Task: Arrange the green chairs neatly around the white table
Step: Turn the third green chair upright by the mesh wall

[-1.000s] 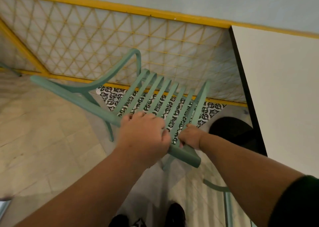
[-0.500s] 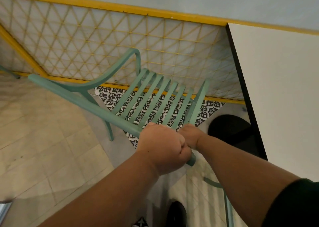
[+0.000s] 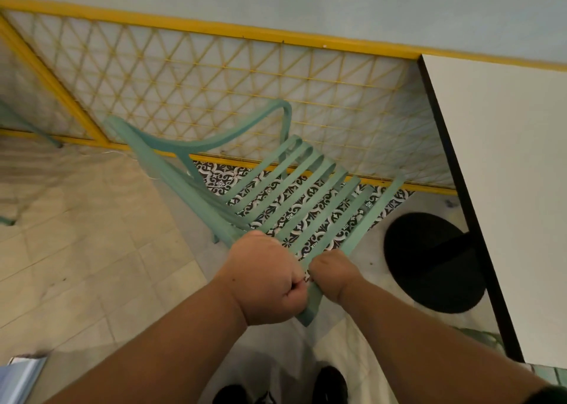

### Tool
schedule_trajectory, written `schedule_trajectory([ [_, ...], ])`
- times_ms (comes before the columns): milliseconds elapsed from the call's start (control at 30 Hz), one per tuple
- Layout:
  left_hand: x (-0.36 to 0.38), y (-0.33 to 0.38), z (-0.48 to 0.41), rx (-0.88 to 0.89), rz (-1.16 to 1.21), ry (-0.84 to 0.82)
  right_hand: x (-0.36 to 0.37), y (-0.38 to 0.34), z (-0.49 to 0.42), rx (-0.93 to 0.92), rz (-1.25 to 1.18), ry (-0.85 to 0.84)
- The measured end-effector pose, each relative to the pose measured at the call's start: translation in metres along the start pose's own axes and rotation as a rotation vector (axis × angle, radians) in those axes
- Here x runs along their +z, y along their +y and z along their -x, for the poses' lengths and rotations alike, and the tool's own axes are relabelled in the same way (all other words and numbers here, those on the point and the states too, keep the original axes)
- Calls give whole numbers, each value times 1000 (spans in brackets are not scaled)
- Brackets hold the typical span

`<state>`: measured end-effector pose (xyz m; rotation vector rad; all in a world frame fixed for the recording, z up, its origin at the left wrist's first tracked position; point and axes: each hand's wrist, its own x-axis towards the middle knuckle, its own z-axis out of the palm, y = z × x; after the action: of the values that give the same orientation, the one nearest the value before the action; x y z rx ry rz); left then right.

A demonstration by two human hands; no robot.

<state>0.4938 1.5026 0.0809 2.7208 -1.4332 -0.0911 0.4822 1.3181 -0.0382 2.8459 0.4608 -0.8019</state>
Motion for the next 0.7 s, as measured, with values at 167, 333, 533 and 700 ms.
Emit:
schedule_trajectory([
  [167, -7, -23, 23, 50, 23, 19, -5, -35, -2, 66, -64, -4],
  [333, -11, -31, 38, 81, 53, -8, -5, -55, -3, 130, -94, -6],
  [533, -16, -32, 45, -201, 240, 26, -8, -53, -4, 176, -66, -8],
  [700, -44, -92, 41, -961, 505, 576, -3, -54, -2, 227, -217, 47],
])
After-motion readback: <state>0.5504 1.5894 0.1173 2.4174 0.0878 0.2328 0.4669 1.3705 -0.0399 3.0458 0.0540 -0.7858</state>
